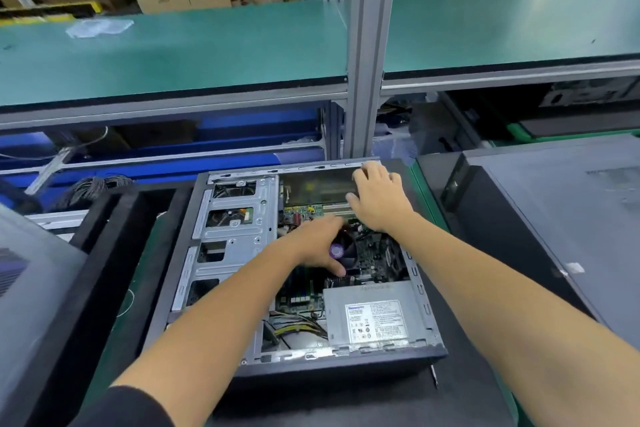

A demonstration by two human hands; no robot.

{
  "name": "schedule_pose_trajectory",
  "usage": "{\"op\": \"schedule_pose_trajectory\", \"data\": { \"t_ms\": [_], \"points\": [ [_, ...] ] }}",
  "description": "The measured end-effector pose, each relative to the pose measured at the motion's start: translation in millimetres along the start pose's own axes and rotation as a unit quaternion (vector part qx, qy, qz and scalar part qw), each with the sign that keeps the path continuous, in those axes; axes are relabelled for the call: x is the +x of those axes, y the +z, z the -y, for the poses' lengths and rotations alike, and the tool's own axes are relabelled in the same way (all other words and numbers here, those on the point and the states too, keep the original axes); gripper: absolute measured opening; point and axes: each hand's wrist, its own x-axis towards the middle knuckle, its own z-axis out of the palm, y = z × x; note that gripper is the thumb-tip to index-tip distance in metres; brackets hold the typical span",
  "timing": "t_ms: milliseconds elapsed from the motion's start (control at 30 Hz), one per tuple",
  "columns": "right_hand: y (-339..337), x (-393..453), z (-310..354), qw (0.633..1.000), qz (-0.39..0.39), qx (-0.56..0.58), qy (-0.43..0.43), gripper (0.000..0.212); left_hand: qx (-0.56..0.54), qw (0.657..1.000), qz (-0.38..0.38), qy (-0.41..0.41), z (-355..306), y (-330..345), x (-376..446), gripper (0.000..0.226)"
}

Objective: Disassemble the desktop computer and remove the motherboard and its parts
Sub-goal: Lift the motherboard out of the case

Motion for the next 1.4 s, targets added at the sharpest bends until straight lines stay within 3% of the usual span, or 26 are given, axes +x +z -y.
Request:
{"op": "schedule_pose_trajectory", "data": {
  "t_ms": [200,333,500,833,1400],
  "points": [
    [-2.2,-1.8,2.6,1.0,-0.007,-0.011,-0.004,0.039,0.006,0.998,0.046,0.036,6.5,4.3,8.0,0.1],
    [-3.6,-1.6,3.1,1.0,-0.006,0.011,0.003,0.042,0.059,0.997,0.027,0.047,5.1,2.3,12.4,0.092],
    [-3.1,-1.9,3.2,1.0,-0.009,0.028,0.001,0.042,0.087,0.995,0.026,0.045,4.4,2.1,9.0,0.1],
    [-4.9,-2.7,-0.4,0.994,-0.015,0.106,0.02,0.045,0.168,0.985,0.009,0.041,-6.3,-0.6,8.7,0.065],
    [-0.3,-0.4,-2.2,0.994,-0.013,0.102,0.021,0.048,0.187,0.98,0.018,0.061,-6.7,-4.4,11.6,0.059]
  ]
}}
